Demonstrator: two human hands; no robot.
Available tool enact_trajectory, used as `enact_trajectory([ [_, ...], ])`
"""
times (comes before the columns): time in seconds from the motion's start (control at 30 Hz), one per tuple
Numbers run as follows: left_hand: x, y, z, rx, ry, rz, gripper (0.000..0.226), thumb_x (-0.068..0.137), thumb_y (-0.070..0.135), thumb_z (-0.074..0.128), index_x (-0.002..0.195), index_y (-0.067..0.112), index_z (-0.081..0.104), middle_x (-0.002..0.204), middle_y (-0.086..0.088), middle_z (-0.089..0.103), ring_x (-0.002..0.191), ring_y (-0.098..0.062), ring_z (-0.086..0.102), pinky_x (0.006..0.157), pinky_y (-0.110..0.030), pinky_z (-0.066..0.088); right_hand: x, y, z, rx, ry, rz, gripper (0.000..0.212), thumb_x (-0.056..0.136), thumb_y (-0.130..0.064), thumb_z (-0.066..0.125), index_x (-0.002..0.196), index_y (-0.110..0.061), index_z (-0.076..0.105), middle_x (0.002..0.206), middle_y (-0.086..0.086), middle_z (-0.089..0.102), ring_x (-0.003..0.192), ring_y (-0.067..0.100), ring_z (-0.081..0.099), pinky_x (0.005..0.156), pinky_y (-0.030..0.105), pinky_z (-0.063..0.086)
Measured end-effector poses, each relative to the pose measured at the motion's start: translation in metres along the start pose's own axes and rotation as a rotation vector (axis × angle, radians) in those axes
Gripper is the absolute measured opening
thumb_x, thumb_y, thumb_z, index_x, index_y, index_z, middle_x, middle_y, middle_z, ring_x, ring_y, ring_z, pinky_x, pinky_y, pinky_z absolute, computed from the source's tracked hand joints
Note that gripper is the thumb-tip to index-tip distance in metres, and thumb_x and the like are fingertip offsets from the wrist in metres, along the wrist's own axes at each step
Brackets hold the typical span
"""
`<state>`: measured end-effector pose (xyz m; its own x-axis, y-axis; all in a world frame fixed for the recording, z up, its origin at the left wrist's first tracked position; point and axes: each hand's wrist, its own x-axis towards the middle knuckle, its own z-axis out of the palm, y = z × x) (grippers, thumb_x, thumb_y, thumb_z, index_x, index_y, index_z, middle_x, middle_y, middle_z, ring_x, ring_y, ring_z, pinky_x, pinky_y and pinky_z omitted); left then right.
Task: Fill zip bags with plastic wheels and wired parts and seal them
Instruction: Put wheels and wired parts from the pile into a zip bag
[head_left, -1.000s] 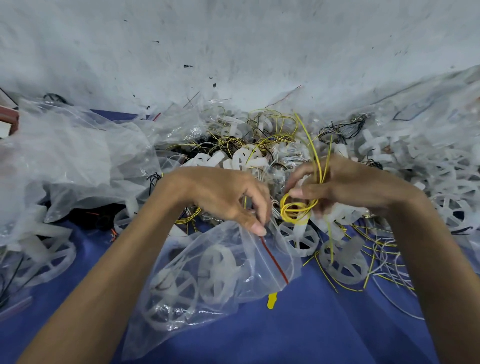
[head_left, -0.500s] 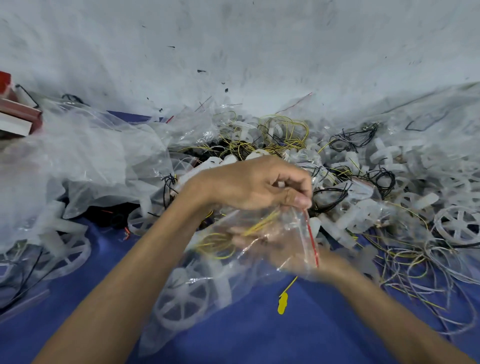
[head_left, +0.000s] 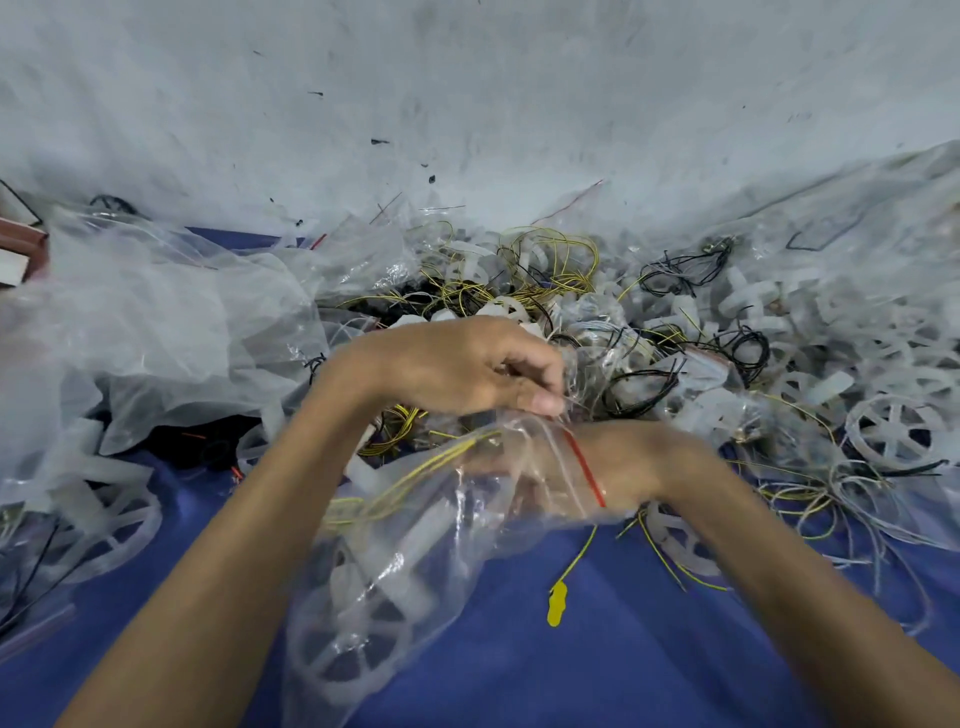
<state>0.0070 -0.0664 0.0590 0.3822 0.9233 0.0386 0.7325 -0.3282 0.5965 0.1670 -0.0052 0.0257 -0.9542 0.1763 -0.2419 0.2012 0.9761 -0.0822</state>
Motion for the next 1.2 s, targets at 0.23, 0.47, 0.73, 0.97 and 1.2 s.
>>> enact_trajectory([
  [0.23, -0.007, -0.008, -0.004, 0.048, -0.053, -0.137, 0.013, 0.093, 0.027, 0.054, 0.082, 0.025, 0.059, 0.075, 0.008, 0.059, 0.068, -0.002, 0.052, 0.065, -0.013, 0.038, -0.023, 0.06, -0.027, 0.473, 0.506, 0.244, 0.016, 0.077, -0.014, 0.073, 0.087, -0.027, 0.071, 0.084, -0.011, 0.072, 0.082, 0.003, 0.066, 0.073, 0.023, 0.052],
  [0.47, -0.005, -0.006, -0.002, 0.055, -0.067, -0.094, 0.014, 0.094, 0.024, 0.055, 0.08, 0.027, 0.058, 0.066, 0.027, 0.056, 0.066, 0.012, 0.051, 0.064, -0.002, 0.034, -0.012, 0.12, 0.013, 0.034, 0.302, 0.617, 0.018, 0.074, -0.017, 0.074, 0.088, -0.027, 0.07, 0.113, 0.003, 0.061, 0.098, 0.024, 0.06, 0.086, 0.042, 0.049],
  [0.73, -0.004, -0.01, -0.001, 0.069, -0.056, -0.102, 0.018, 0.093, 0.03, 0.054, 0.087, 0.016, 0.063, 0.074, 0.011, 0.059, 0.065, 0.008, 0.05, 0.064, -0.005, 0.035, -0.022, 0.124, 0.001, 0.265, 0.684, 0.44, 0.015, 0.092, -0.012, 0.055, 0.08, -0.01, 0.063, 0.069, -0.003, 0.063, 0.065, 0.001, 0.062, 0.056, 0.01, 0.042],
  [0.97, -0.002, -0.012, 0.001, 0.039, -0.026, -0.165, 0.02, 0.091, 0.037, 0.054, 0.082, 0.021, 0.062, 0.067, 0.014, 0.057, 0.061, -0.001, 0.049, 0.059, -0.01, 0.038, -0.032, 0.098, -0.015, 0.773, 0.687, 0.209, 0.021, 0.099, -0.013, 0.039, 0.088, -0.013, 0.056, 0.072, 0.007, 0.062, 0.064, 0.015, 0.064, 0.069, 0.024, 0.051],
  [1.2, -0.002, -0.008, 0.002, 0.036, 0.063, -0.181, 0.017, 0.089, 0.043, 0.054, 0.084, 0.027, 0.057, 0.064, 0.015, 0.055, 0.057, -0.002, 0.046, 0.057, -0.012, 0.039, -0.034, 0.073, -0.022, 1.081, 0.557, 0.081, 0.019, 0.081, -0.029, 0.051, 0.091, -0.028, 0.068, 0.065, 0.008, 0.048, 0.056, 0.03, 0.057, 0.038, 0.015, 0.039],
])
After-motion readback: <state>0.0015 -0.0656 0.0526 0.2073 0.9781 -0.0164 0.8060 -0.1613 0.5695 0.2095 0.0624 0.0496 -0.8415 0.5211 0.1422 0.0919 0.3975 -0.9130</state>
